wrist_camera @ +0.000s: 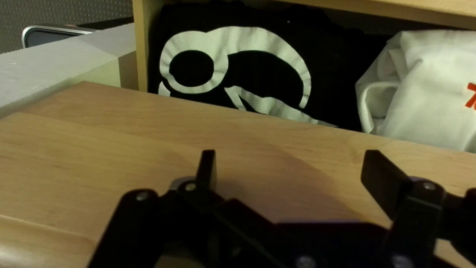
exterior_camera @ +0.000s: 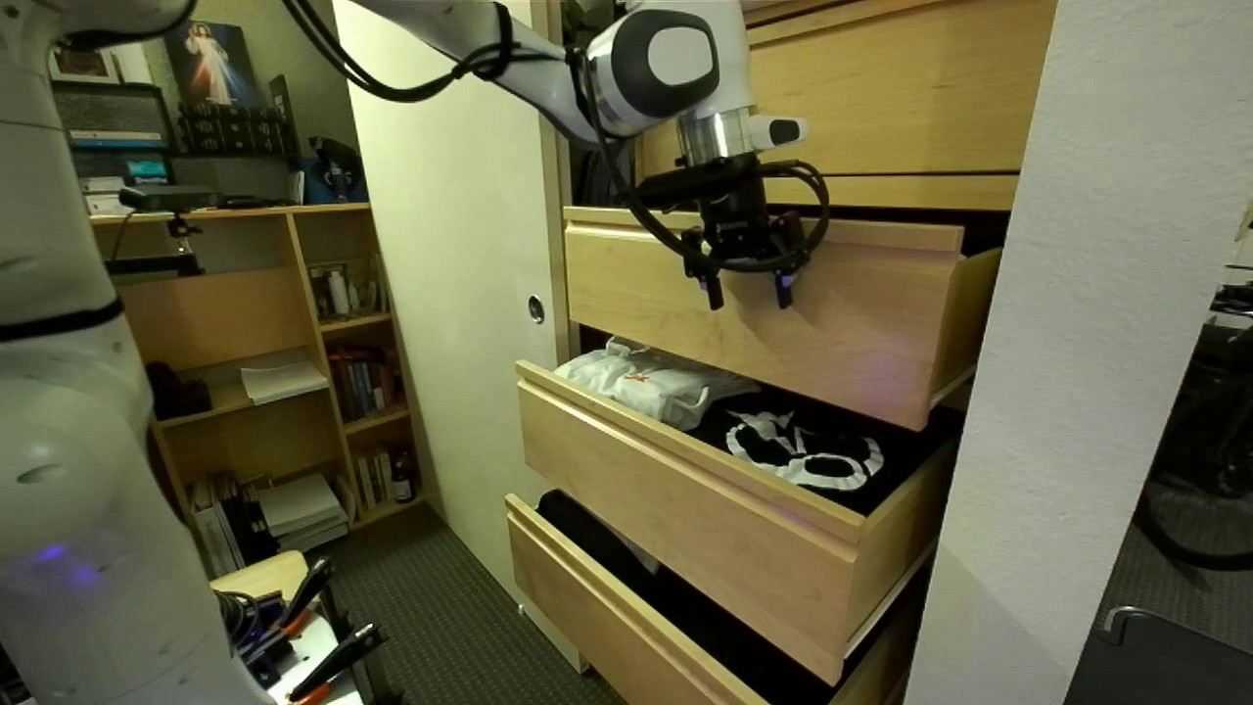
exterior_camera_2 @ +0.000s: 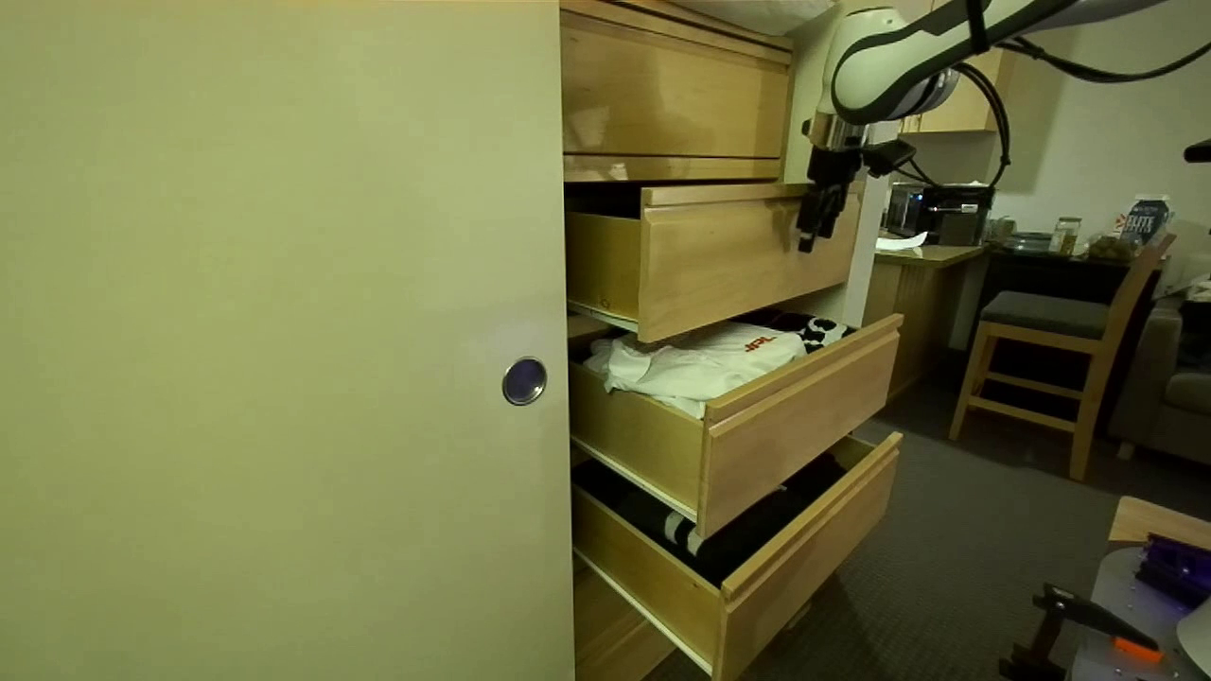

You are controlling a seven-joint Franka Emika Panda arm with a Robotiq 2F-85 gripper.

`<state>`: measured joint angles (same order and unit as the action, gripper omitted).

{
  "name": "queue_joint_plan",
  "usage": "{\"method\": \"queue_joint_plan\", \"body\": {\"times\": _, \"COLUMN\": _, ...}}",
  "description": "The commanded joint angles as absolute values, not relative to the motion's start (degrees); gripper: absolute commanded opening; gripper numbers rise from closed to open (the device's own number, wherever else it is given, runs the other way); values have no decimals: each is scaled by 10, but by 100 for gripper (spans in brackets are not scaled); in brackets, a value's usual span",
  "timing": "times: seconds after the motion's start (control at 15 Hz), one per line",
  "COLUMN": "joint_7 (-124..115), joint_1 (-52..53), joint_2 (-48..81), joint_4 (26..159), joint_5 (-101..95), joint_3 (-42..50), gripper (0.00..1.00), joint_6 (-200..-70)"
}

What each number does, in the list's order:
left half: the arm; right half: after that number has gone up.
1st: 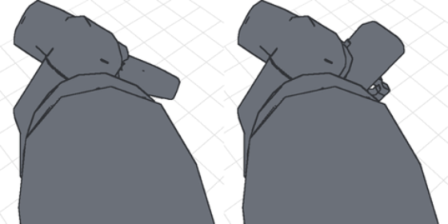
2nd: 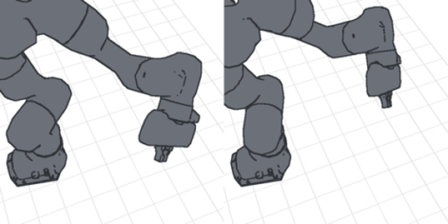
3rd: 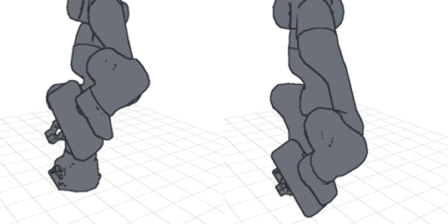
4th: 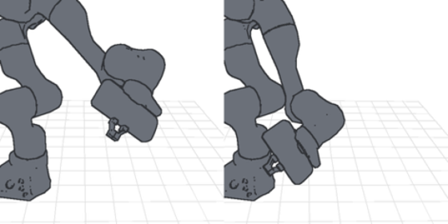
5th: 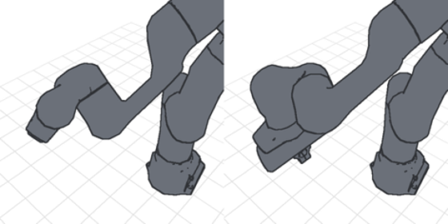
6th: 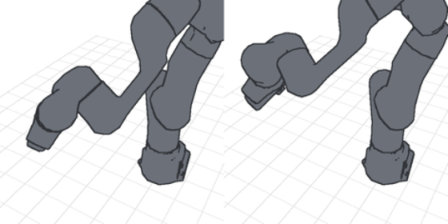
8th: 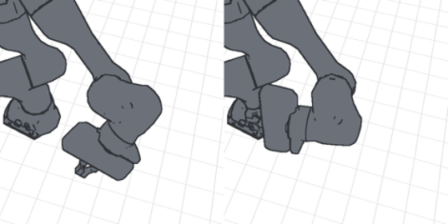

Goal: Close the second drawer from the top

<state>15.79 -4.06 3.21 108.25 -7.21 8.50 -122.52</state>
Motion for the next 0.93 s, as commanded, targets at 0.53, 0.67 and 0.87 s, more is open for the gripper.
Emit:
{"method": "queue_joint_plan", "body": {"times": 0.53, "joint_7": 178, "joint_1": -74, "joint_2": 180, "joint_4": 894, "joint_5": -32, "joint_3": 65, "gripper": 100, "joint_6": -1227}}
{"method": "queue_joint_plan", "body": {"times": 0.67, "joint_7": 180, "joint_1": -76, "joint_2": 206, "joint_4": 861, "joint_5": -29, "joint_3": 59, "gripper": 100, "joint_6": -1230}}
{"method": "queue_joint_plan", "body": {"times": 0.87, "joint_7": 181, "joint_1": -82, "joint_2": 245, "joint_4": 811, "joint_5": -25, "joint_3": 49, "gripper": 100, "joint_6": -1229}}
